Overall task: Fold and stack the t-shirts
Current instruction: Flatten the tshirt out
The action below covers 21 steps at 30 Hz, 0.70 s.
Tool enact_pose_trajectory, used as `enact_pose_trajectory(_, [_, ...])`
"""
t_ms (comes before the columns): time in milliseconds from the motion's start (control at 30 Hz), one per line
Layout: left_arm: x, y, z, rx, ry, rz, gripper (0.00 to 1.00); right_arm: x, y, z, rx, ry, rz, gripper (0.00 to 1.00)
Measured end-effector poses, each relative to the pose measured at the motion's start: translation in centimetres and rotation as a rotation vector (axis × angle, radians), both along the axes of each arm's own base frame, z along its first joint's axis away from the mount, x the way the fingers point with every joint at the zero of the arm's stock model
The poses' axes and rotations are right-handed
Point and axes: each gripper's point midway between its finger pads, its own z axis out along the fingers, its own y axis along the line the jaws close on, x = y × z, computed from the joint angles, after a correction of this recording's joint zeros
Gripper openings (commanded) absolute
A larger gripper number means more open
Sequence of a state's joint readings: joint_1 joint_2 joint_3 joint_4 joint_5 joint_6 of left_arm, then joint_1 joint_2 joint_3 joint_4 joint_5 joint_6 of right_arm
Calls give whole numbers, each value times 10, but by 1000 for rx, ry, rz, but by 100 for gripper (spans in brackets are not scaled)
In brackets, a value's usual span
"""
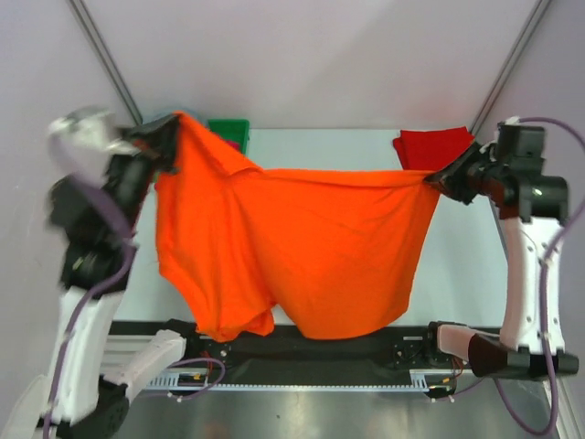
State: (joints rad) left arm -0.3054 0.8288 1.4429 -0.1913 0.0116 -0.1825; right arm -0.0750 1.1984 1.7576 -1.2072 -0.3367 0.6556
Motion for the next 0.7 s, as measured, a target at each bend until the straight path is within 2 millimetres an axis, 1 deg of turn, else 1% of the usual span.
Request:
enact_pose_trajectory(33, [32, -13, -23, 28, 68, -14, 0, 12, -5, -23, -9, 49, -22, 0])
enact_pose_trajectory(67, [67, -26, -53, 57, 149, -25, 0, 25, -10, -47, -22, 103, -44, 0])
enact_pose_trajectory(100, [90, -35, -76, 78, 208, -35, 0, 38, -14, -73, -37, 154, -61, 0])
enact_pose_trajectory(133, [124, -47, -114, 109, 298, -44, 0, 49, -19, -99, -53, 206, -77, 0])
enact_pose_trajectory(167, [152, -58, -152, 137, 377, -53, 0, 60, -24, -125, -69, 250, -92, 0])
enact_pose_trajectory(200, [176, -66, -196, 167, 470, -61, 0, 66, -27, -146, -81, 286, -104, 0])
enact_pose_trajectory(233, [192, -72, -242, 196, 566, -69, 0, 73, -31, -170, -91, 327, -110, 0])
enact_pose_trajectory(267, [201, -75, -276, 217, 639, -75, 0, 79, -34, -190, -102, 355, -116, 0])
enact_pose_trajectory(300, [210, -78, -314, 239, 719, -79, 0, 85, -38, -209, -110, 378, -123, 0])
enact_pose_trajectory(333, [216, -80, -344, 257, 779, -83, 0, 90, -41, -223, -115, 399, -130, 0])
enact_pose_trajectory(367, [220, -81, -369, 275, 829, -85, 0, 97, -45, -235, -117, 408, -135, 0])
enact_pose_trajectory(400, [226, -83, -385, 283, 852, -89, 0, 104, -48, -244, -118, 411, -138, 0])
enact_pose_trajectory(433, [230, -84, -393, 289, 863, -92, 0, 114, -52, -253, -121, 409, -140, 0])
enact_pose_trajectory(467, [237, -85, -401, 294, 877, -96, 0, 123, -55, -262, -123, 410, -140, 0])
enact_pose_trajectory(500, [248, -87, -402, 292, 874, -101, 0, 131, -57, -270, -125, 412, -140, 0])
enact_pose_trajectory(533, [259, -89, -398, 288, 859, -104, 0, 140, -60, -277, -127, 421, -139, 0])
enact_pose_trajectory(600, [287, -92, -382, 277, 812, -101, 0, 157, -63, -286, -129, 419, -140, 0])
enact_pose_trajectory(667, [308, -94, -360, 263, 758, -96, 0, 172, -64, -287, -126, 411, -137, 0])
enact_pose_trajectory(700, [315, -95, -348, 258, 731, -94, 0, 180, -64, -282, -124, 395, -135, 0])
